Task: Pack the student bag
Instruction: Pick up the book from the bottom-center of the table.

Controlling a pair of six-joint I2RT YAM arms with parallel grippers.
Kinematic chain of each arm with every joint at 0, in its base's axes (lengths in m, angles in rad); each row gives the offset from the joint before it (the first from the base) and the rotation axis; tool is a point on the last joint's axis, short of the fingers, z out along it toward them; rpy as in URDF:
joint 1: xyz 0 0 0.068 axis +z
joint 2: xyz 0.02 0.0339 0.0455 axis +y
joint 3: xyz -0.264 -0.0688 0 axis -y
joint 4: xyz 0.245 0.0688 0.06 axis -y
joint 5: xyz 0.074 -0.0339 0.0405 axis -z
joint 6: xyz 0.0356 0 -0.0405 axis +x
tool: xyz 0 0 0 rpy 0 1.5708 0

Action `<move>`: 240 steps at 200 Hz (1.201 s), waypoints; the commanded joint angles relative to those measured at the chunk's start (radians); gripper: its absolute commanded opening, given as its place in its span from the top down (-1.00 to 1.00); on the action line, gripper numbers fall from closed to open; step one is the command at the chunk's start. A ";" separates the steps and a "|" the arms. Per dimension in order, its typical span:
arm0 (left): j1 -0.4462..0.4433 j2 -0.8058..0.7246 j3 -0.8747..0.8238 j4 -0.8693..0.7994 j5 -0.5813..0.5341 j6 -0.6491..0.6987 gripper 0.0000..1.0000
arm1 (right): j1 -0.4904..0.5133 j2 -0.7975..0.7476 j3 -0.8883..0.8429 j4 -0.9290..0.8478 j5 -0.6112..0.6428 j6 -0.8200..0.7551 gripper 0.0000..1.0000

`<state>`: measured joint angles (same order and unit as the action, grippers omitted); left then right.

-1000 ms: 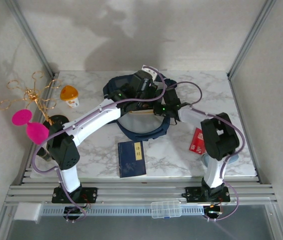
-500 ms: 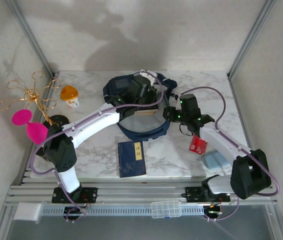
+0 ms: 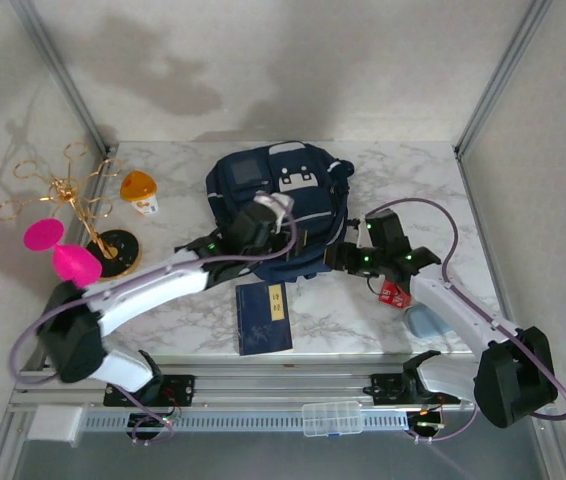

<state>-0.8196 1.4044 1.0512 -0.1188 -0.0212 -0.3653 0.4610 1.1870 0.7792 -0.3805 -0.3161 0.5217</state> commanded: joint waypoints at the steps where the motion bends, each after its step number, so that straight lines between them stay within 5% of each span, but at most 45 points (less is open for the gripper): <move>1: -0.001 -0.145 -0.157 -0.001 -0.017 -0.220 -0.19 | 0.060 -0.001 -0.050 0.006 -0.066 0.061 -0.17; 46: -0.019 -0.313 -0.460 -0.074 0.066 -0.495 -0.25 | 0.260 0.076 -0.111 0.158 -0.068 0.219 -0.23; 100: -0.047 -0.319 -0.593 -0.147 0.023 -0.574 -0.25 | 0.469 0.275 -0.063 0.240 0.036 0.307 -0.24; 150: -0.059 -0.269 -0.630 -0.022 0.063 -0.580 -0.17 | 0.508 0.364 -0.029 0.273 0.058 0.336 -0.21; 240: -0.066 -0.205 -0.656 -0.056 -0.016 -0.584 0.09 | 0.525 0.374 0.018 0.317 -0.020 0.365 -0.18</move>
<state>-0.8761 1.1988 0.4229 -0.1577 0.0147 -0.9218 0.9756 1.5600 0.7605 -0.1154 -0.2924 0.8654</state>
